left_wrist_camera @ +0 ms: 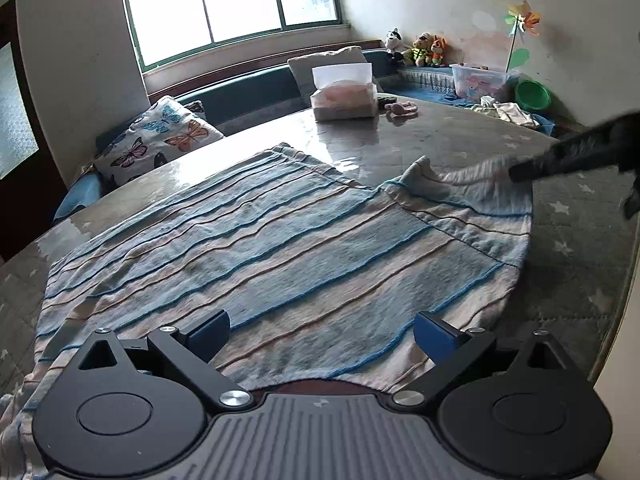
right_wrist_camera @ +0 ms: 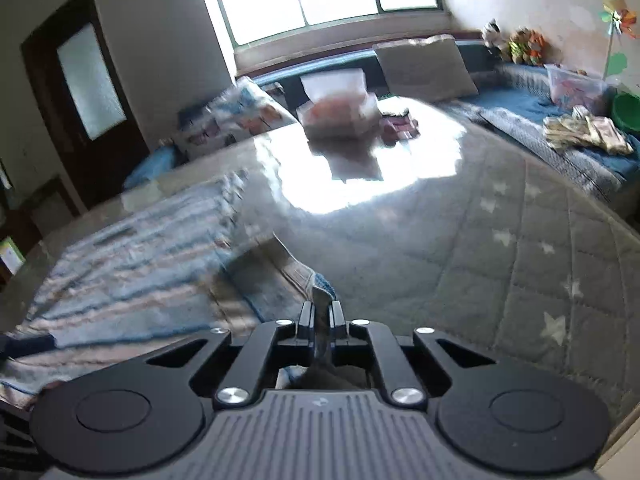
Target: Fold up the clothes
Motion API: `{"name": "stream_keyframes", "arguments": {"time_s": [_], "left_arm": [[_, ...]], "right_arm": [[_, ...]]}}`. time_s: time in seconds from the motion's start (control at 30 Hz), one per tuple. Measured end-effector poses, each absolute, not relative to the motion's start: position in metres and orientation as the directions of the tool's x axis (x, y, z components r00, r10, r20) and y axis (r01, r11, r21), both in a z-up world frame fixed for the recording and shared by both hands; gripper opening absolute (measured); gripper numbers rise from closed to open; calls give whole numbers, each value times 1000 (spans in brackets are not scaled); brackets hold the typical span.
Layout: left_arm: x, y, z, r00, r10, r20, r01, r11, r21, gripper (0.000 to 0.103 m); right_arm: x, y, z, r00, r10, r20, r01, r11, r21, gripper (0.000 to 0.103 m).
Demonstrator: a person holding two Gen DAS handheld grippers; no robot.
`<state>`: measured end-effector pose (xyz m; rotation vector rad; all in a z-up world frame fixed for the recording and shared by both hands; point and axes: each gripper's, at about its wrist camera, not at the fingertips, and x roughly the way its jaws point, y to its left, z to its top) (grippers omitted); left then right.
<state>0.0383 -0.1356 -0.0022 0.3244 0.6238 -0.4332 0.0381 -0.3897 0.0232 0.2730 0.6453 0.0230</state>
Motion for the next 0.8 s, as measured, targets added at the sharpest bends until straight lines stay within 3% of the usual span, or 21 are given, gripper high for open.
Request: {"name": "stream_keyframes", "arguments": {"time_s": [0.3,0.57,0.7,0.8], "left_arm": [[31,-116,0,745,-277,-607,442,886,139,101],[29,-93,2,762,-240,-602,389,912,129,102],[30,-88,1,761,-235,-605,381,917,123,102],[33,-91,1,761,-239,-603,385,914,124,102]], "right_arm": [[39,-331,65,807,297,-511,-191,949,249,5],[52,-261,53,715,436,-546,-365,900,240,4],[45,-251,51,706,446,-550,-391,893,223,5],[40,-266,50,730,392,-560,-341,919,199,11]]}}
